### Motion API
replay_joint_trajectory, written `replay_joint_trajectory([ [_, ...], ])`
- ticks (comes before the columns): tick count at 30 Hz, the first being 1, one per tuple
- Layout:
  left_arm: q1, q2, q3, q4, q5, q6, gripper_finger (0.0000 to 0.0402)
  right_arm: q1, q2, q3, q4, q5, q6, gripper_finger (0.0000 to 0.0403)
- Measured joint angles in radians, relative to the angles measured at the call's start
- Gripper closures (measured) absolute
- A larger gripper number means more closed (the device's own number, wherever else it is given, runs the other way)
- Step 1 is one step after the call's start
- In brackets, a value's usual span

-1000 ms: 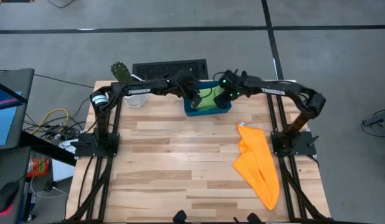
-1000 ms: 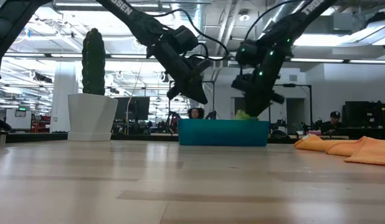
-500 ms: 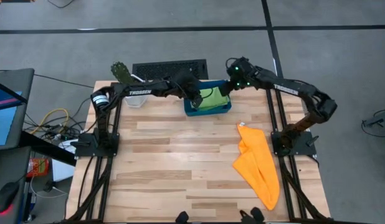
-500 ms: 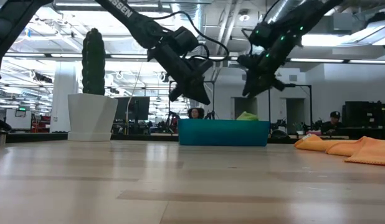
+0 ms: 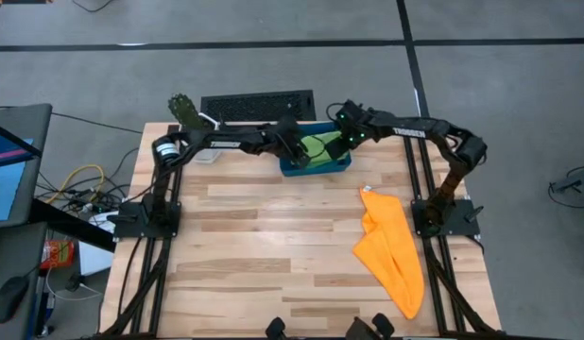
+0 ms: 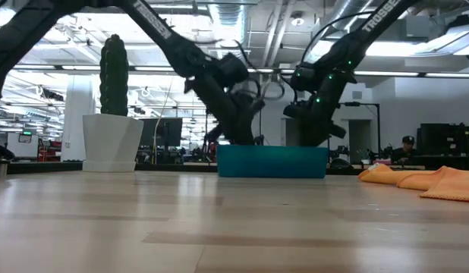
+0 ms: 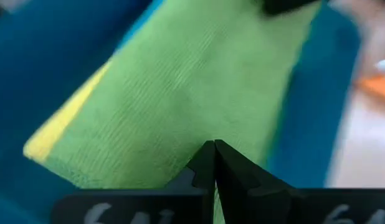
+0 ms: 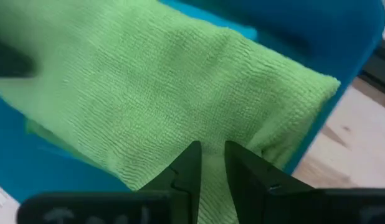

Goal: Fold microfiber towels
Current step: Put the folded green microfiber cloth into the blue bin

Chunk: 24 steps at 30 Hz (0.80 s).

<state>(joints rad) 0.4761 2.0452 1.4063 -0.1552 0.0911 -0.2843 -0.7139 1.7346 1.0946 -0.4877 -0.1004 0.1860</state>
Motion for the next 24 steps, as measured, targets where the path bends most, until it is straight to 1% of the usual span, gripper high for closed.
replay_joint_trajectory([
  [4, 0.011, 0.031, 0.001, -0.011, -0.070, -0.008, 0.0402, 0.000, -0.001, 0.000, -0.008, 0.002, -0.005, 0.0313],
  [7, 0.021, 0.032, 0.002, -0.016, -0.047, -0.007, 0.0402, 0.000, -0.015, 0.000, -0.006, -0.004, -0.010, 0.0318],
  [9, 0.022, 0.032, 0.002, -0.022, -0.040, -0.006, 0.0402, -0.001, -0.065, -0.001, 0.001, 0.002, -0.011, 0.0323],
  [12, 0.023, 0.032, 0.002, -0.022, -0.040, -0.019, 0.0402, -0.002, -0.121, 0.004, 0.042, 0.051, -0.030, 0.0329],
  [14, 0.022, 0.032, 0.002, -0.022, -0.040, -0.032, 0.0402, -0.002, -0.129, 0.002, 0.049, 0.096, -0.038, 0.0334],
  [19, 0.023, 0.030, 0.016, -0.036, -0.024, -0.041, 0.0402, -0.021, -0.079, 0.000, 0.041, 0.078, -0.038, 0.0340],
  [22, 0.023, 0.020, 0.056, -0.088, -0.012, -0.047, 0.0402, -0.031, -0.021, -0.006, 0.029, 0.084, -0.045, 0.0342],
  [24, 0.020, 0.016, 0.099, -0.129, -0.010, -0.032, 0.0401, -0.042, 0.003, -0.004, 0.034, 0.066, -0.061, 0.0344],
])
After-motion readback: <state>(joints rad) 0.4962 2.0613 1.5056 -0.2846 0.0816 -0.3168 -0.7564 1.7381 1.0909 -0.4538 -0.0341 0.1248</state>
